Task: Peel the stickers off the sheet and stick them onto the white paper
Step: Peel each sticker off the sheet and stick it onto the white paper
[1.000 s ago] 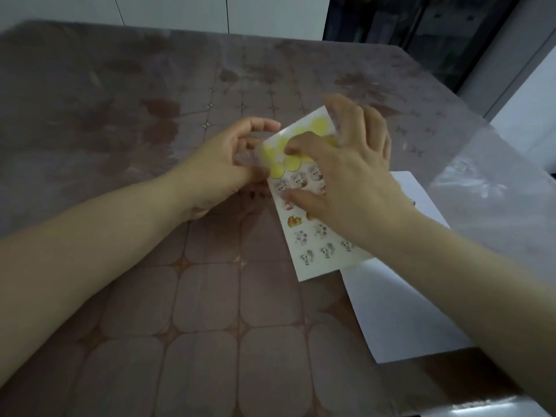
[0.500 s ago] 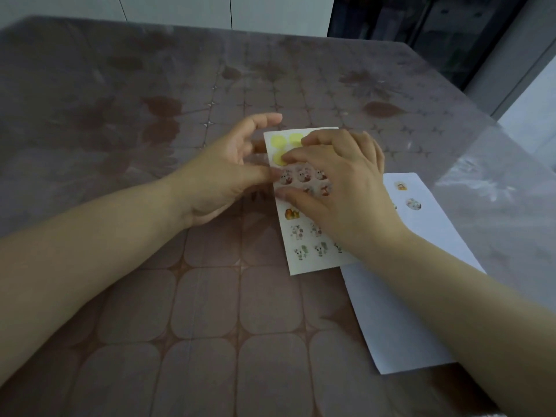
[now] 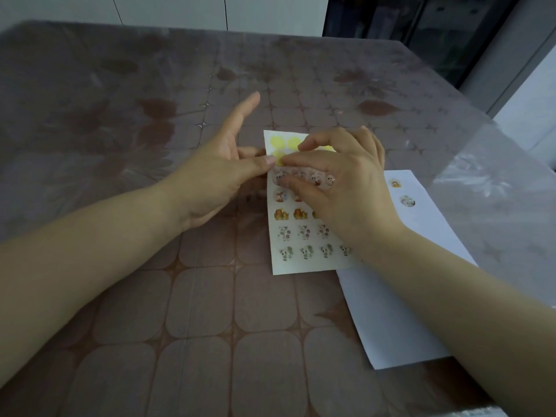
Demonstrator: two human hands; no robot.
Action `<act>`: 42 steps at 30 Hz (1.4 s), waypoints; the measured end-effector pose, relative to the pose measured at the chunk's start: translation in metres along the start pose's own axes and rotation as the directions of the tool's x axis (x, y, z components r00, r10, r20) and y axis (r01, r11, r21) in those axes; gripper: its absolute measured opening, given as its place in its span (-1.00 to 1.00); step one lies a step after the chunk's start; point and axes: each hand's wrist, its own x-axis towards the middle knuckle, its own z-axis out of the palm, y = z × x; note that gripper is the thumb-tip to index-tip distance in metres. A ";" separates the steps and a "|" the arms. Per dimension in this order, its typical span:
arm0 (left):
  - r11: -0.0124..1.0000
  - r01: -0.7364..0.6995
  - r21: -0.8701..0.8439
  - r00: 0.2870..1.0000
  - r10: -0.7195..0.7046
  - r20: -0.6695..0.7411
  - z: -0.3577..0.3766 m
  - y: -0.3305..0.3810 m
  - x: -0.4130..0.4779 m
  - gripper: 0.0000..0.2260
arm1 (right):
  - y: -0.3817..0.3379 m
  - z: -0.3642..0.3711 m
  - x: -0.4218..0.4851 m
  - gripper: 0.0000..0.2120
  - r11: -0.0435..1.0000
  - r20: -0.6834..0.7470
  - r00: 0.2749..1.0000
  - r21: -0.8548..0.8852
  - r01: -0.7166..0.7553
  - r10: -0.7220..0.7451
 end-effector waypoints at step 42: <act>0.986 0.159 0.042 0.980 -0.152 -0.129 0.001 0.001 0.000 -0.45 | -0.001 -0.002 0.000 -0.99 0.988 0.110 0.994 0.152 -0.025 0.009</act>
